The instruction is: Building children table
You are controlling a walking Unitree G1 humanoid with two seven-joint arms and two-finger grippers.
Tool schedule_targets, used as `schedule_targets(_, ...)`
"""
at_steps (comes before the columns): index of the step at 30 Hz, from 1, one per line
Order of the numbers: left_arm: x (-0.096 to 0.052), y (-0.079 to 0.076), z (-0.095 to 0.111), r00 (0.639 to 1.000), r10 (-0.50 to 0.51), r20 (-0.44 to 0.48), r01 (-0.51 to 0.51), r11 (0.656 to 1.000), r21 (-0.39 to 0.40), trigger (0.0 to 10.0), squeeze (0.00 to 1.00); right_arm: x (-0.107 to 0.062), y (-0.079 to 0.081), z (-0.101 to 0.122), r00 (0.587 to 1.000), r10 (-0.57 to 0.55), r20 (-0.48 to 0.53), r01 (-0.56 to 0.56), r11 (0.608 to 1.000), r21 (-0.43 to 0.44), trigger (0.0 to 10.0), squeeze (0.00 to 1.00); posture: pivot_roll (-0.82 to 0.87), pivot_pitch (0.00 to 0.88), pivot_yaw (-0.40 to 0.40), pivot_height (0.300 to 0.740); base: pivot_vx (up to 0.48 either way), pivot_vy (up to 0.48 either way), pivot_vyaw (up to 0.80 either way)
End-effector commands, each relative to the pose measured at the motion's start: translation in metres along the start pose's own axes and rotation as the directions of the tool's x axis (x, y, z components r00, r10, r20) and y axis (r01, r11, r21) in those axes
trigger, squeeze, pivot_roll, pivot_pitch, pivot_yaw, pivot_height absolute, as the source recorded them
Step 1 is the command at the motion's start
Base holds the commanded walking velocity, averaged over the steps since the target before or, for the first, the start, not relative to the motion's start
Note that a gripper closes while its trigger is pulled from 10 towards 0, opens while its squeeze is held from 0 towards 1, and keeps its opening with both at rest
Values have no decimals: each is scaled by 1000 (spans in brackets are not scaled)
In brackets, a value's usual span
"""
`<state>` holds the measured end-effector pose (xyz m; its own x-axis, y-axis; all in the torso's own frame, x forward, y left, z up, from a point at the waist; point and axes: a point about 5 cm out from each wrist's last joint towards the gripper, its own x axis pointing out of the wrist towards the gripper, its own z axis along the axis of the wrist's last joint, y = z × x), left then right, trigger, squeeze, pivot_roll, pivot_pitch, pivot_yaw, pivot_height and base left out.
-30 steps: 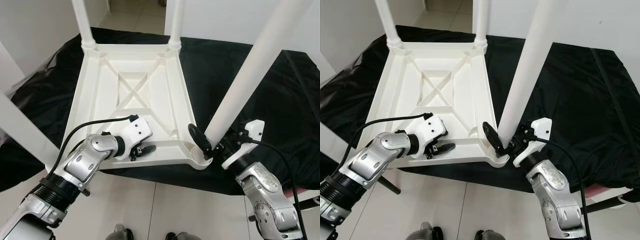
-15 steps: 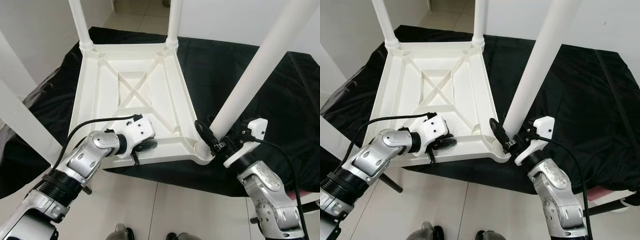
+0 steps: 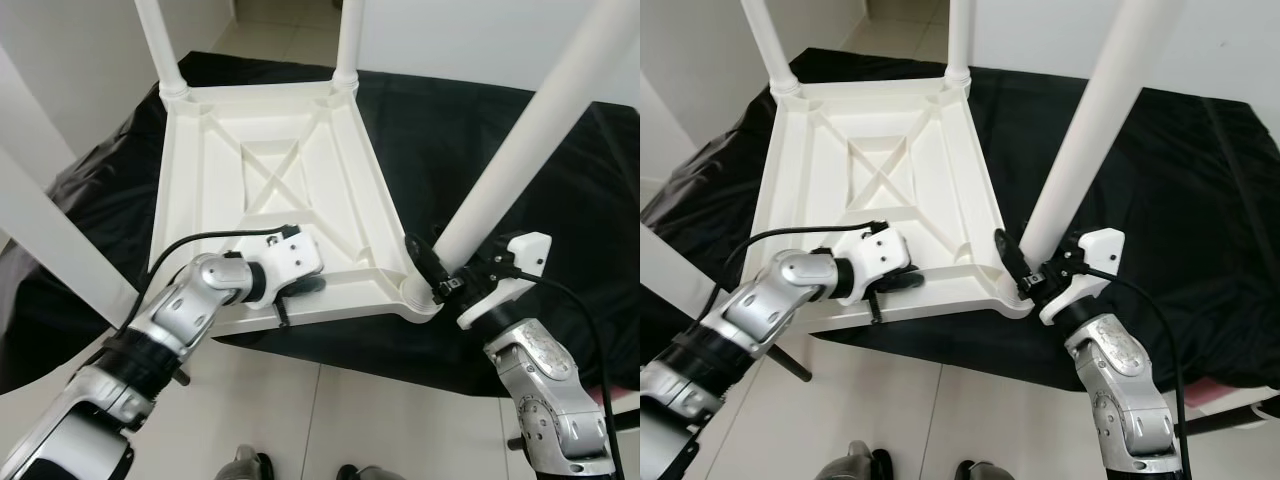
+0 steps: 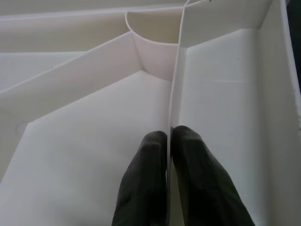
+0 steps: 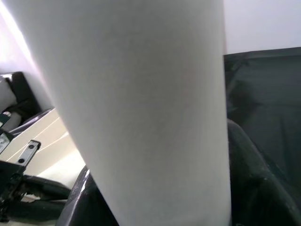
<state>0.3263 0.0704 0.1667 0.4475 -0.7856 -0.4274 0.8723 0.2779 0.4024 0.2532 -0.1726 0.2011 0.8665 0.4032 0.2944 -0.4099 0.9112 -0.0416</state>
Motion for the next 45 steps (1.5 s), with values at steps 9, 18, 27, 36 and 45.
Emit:
schedule_targets(9,16,5,11,1000,-3,25,2,999,33,10000,0,-19,-11,10,992,-118,38,120,991,-51,10000,0,-126,126,111,740,0,0,0)
schedule_targets(18,31,7,27,994,40,101,-40,999,-7,10000,0,-48,-24,13,921,-384,73,389,918,-77,10000,0,-158,131,136,740,0,0,0)
schedule_targets(27,36,19,43,968,173,182,-159,983,-91,10000,0,-56,-36,20,825,-545,146,561,820,-111,10000,0,-147,140,116,740,0,0,0)
schedule_targets(36,36,25,45,960,203,194,-186,977,-103,10000,0,-55,-40,17,776,-613,146,629,768,-122,10000,0,-139,145,102,740,0,0,0)
schedule_targets(45,31,34,39,955,244,168,-228,968,-108,10000,0,-61,-36,14,695,-700,165,719,682,-136,10000,0,-122,146,96,740,0,0,0)
